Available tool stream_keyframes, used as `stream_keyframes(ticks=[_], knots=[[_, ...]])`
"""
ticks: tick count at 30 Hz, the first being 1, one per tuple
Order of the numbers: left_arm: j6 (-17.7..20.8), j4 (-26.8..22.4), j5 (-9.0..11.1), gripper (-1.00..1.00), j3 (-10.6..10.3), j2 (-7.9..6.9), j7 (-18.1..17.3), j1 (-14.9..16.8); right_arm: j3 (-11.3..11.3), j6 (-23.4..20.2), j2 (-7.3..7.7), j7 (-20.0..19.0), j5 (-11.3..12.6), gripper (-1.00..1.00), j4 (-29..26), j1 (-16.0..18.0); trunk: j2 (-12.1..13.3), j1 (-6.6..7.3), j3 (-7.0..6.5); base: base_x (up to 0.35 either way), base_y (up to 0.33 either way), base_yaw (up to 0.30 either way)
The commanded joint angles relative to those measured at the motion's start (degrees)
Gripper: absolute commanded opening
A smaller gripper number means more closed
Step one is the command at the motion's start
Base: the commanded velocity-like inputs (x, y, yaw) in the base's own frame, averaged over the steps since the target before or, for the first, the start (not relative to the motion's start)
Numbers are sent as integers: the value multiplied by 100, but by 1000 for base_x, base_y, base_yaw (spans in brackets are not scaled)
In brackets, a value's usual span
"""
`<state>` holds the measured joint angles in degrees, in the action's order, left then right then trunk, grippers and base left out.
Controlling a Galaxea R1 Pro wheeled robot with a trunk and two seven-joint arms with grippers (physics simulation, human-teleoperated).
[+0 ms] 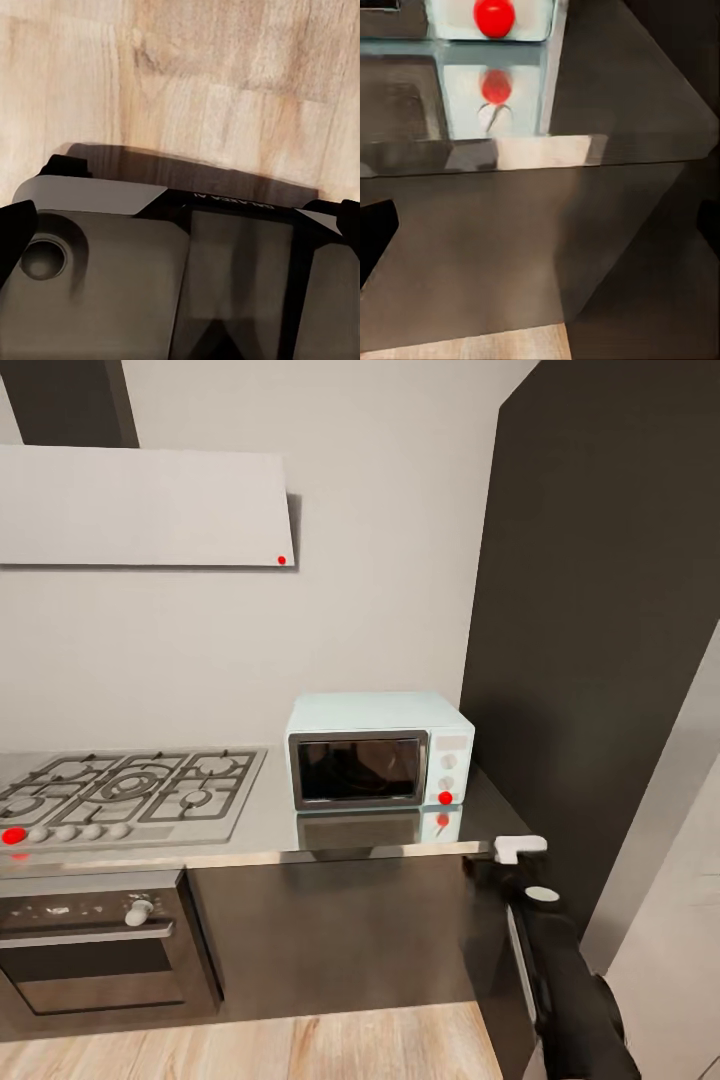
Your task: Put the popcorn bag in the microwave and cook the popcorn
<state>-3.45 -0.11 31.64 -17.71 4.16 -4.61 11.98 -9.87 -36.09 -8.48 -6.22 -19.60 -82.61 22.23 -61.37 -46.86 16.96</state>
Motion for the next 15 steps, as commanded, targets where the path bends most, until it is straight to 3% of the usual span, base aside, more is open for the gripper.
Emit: stream_keyframes(ticks=[1,3,6,8,11,15], knots=[[-24,11,61,100,-48,-1,-22,6,-14,-154,-9,-2,-61,100,-18,226,-5,0,8,0,0,0],[-24,11,58,100,-48,-2,-22,6,-15,-331,-12,64,-63,100,-103,559,-5,0,8,0,0,0],[-24,9,57,100,-48,-1,-22,6,-15,-279,-103,259,-54,100,-80,721,-5,0,8,0,0,0],[-24,5,54,100,-49,1,-22,6,-12,-88,-151,416,-48,100,-64,758,-5,0,8,0,0,0],[-24,4,53,100,-48,1,-22,6,6,872,-151,521,-44,100,-69,777,-5,0,8,0,0,0],[-24,2,53,100,-51,4,-22,6,8,1157,-151,410,76,100,210,775,-5,0,8,0,0,0]])
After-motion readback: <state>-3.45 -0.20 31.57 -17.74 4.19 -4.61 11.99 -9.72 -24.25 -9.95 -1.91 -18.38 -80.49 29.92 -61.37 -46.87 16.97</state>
